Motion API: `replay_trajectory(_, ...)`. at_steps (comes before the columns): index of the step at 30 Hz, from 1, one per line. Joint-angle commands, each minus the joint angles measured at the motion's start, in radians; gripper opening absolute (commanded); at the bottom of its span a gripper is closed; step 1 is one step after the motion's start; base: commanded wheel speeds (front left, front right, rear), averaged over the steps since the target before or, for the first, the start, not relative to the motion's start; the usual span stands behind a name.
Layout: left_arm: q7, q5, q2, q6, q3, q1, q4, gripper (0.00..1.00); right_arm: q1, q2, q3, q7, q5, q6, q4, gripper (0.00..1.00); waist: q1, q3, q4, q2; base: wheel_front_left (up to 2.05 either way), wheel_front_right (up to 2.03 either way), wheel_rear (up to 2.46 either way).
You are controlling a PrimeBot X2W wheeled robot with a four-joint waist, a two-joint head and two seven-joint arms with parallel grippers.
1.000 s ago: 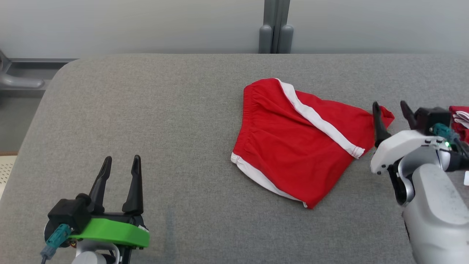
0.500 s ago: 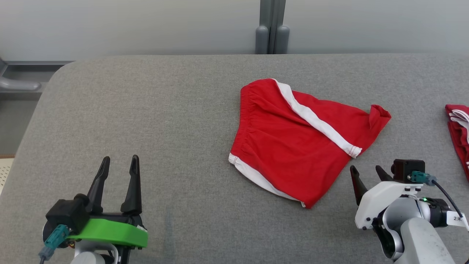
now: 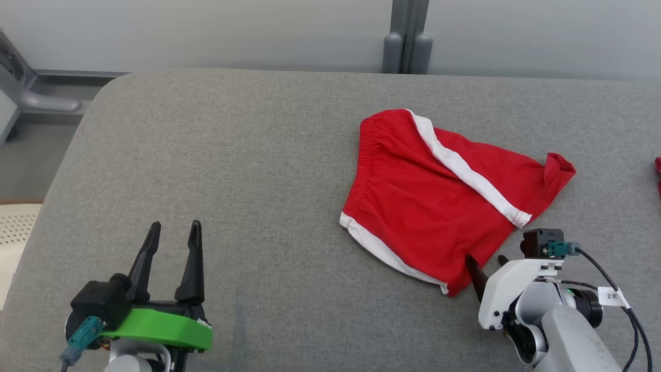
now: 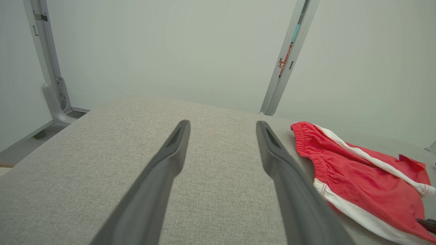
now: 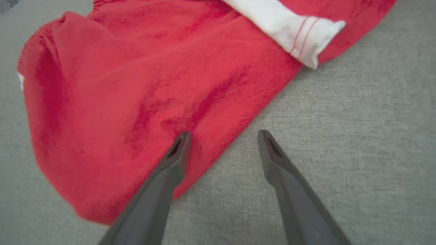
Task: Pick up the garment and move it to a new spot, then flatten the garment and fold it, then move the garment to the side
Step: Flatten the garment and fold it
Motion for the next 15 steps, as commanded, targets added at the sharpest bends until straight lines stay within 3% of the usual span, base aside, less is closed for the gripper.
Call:
replay_trajectory(1,-0.003,0.005,0.002,-0.005,0.002,-0.01,0.0,1.0,-0.017,-0.004,0.005,0.001,0.005,-0.002,0.025,1.0,0.0,0.008,0.012,0.0,0.0,0.0,0.0)
replay_trajectory(2,-0.003,0.005,0.003,-0.006,0.001,-0.011,0.001,1.0,-0.026,-0.004,0.01,-0.004,0.006,-0.002,0.04,0.64,0.0,0.009,0.016,0.0,0.0,0.0,0.0)
replay_trajectory(3,-0.003,0.005,0.002,-0.006,0.001,-0.013,0.001,1.0,-0.037,-0.003,0.009,-0.019,0.005,-0.002,0.053,0.0,0.0,0.011,0.021,0.0,0.0,0.0,0.0)
replay_trajectory(9,-0.003,0.005,0.003,-0.004,0.003,-0.019,0.002,1.0,-0.075,-0.004,-0.055,-0.099,-0.071,-0.002,0.067,0.0,0.0,0.01,0.036,0.0,0.0,0.0,0.0)
replay_trajectory(15,-0.003,0.002,0.007,0.004,0.013,-0.002,-0.001,1.0,-0.033,-0.004,-0.146,-0.079,-0.201,-0.002,-0.087,0.0,0.0,-0.002,0.029,0.0,0.0,0.0,0.0)
